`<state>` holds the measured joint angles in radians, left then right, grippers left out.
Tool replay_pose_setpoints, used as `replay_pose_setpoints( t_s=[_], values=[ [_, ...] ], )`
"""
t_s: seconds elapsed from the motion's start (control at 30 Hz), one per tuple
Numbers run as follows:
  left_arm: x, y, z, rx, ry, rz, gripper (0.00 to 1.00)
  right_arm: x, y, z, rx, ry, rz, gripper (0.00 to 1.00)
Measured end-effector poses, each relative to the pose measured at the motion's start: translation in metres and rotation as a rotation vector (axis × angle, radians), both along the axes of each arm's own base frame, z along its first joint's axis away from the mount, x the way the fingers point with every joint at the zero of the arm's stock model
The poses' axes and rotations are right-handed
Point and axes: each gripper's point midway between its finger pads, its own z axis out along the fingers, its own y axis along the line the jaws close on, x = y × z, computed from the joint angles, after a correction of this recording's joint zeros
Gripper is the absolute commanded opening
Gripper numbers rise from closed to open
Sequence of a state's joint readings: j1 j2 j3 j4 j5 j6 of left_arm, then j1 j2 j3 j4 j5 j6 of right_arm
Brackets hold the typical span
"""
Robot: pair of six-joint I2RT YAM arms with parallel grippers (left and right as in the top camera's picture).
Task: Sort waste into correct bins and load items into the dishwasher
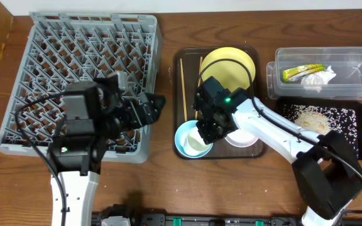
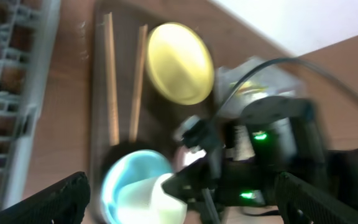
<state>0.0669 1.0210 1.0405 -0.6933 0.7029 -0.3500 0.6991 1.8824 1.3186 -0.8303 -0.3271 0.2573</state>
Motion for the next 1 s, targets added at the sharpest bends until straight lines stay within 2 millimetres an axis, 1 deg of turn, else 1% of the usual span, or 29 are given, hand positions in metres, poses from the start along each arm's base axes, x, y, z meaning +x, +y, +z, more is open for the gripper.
replay_pose_setpoints(
  t_s=[0.07, 0.13, 0.2, 0.23, 0.3, 0.33, 0.4, 0.43, 0.47, 0.5, 0.6, 0.7, 0.83, 0.9, 0.93, 1.0],
  values=[
    [0.003, 0.003, 0.012, -0.078, -0.026, -0.004, 0.95, 0.001, -0.001, 0.004, 0.007, -0.005, -0.006, 0.01],
    [0.004, 0.008, 0.027, -0.16, -0.063, -0.015, 0.95, 0.005, -0.005, 0.014, 0.029, -0.014, -0.022, 0.01],
    [0.002, 0.011, 0.041, -0.23, -0.096, -0.045, 0.95, 0.016, -0.01, 0.036, 0.083, -0.053, -0.049, 0.01],
    [-0.001, 0.01, 0.046, -0.265, -0.102, -0.065, 0.95, 0.023, -0.011, 0.05, 0.126, -0.082, -0.062, 0.01],
    [-0.006, 0.007, 0.054, -0.328, -0.106, -0.11, 0.95, 0.039, -0.012, 0.088, 0.244, -0.167, -0.076, 0.01],
    [-0.009, 0.005, 0.057, -0.356, -0.105, -0.134, 0.95, 0.049, -0.014, 0.114, 0.326, -0.229, -0.075, 0.01],
    [-0.015, -0.001, 0.063, -0.406, -0.103, -0.186, 0.94, 0.062, -0.014, 0.163, 0.475, -0.345, -0.058, 0.01],
    [-0.018, -0.004, 0.066, -0.429, -0.103, -0.212, 0.94, 0.066, -0.015, 0.182, 0.533, -0.39, -0.045, 0.01],
    [-0.021, -0.006, 0.069, -0.449, -0.104, -0.236, 0.94, 0.068, -0.015, 0.207, 0.606, -0.447, -0.018, 0.01],
    [-0.024, -0.008, 0.071, -0.465, -0.105, -0.256, 0.94, 0.067, -0.013, 0.224, 0.662, -0.483, 0.009, 0.01],
    [-0.033, -0.014, 0.079, -0.518, -0.106, -0.317, 0.94, 0.055, 0.0, 0.266, 0.834, -0.552, 0.14, 0.01],
    [-0.038, -0.017, 0.083, -0.555, -0.09, -0.341, 0.94, 0.043, 0.011, 0.282, 0.937, -0.551, 0.238, 0.01],
    [-0.044, -0.025, 0.086, -0.58, -0.07, -0.382, 0.94, 0.028, 0.024, 0.292, 1.014, -0.546, 0.329, 0.01],
    [-0.049, -0.033, 0.087, -0.592, -0.052, -0.416, 0.93, 0.02, 0.032, 0.294, 1.041, -0.535, 0.369, 0.01],
    [-0.051, -0.037, 0.087, -0.596, -0.046, -0.432, 0.91, 0.017, 0.036, 0.296, 1.054, -0.534, 0.386, 0.01],
    [-0.055, -0.043, 0.087, -0.598, -0.039, -0.462, 0.89, 0.01, 0.045, 0.293, 1.066, -0.506, 0.409, 0.01]
  ],
)
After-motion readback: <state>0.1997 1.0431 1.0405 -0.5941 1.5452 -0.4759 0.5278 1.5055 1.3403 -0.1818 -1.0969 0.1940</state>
